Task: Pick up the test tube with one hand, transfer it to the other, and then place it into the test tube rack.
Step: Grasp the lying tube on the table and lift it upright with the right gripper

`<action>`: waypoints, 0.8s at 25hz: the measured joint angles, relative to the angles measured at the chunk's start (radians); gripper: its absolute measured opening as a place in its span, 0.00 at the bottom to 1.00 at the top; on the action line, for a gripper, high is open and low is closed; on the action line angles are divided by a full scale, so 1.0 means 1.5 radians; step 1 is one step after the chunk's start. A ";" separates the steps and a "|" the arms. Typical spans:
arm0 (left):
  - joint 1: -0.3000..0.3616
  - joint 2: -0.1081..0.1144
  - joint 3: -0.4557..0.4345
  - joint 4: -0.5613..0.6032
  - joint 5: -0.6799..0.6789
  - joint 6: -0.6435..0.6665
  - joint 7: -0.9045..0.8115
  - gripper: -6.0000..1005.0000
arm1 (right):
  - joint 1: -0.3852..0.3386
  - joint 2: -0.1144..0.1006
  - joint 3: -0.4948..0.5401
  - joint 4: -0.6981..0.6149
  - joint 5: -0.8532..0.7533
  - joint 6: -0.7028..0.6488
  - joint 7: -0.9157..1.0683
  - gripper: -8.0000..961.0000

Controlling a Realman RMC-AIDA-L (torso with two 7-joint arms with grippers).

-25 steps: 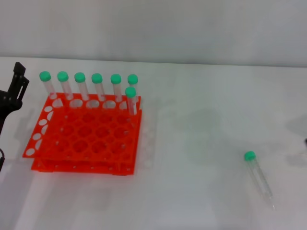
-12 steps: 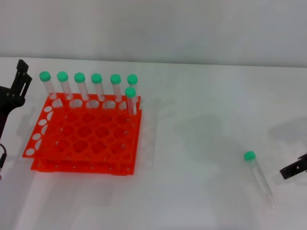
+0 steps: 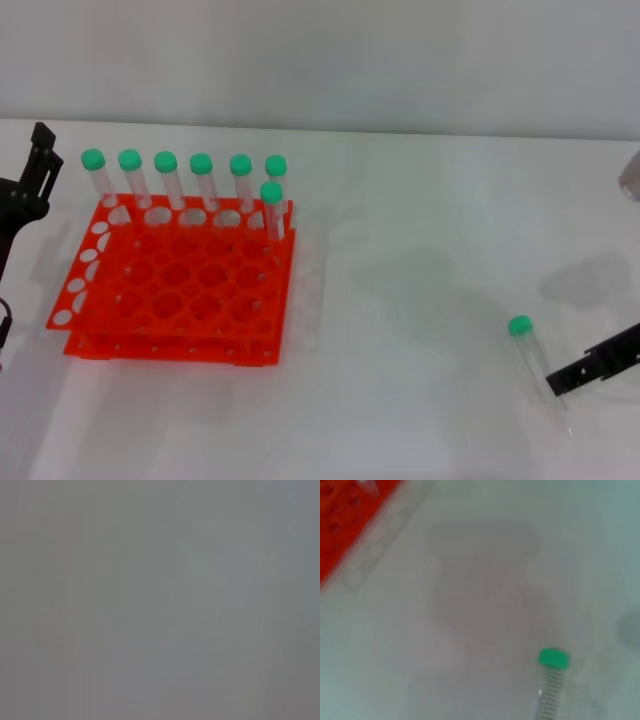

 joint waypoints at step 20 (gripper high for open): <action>0.000 0.001 -0.008 0.000 0.000 -0.007 0.001 0.76 | 0.011 0.000 -0.124 0.021 -0.005 -0.053 0.054 0.76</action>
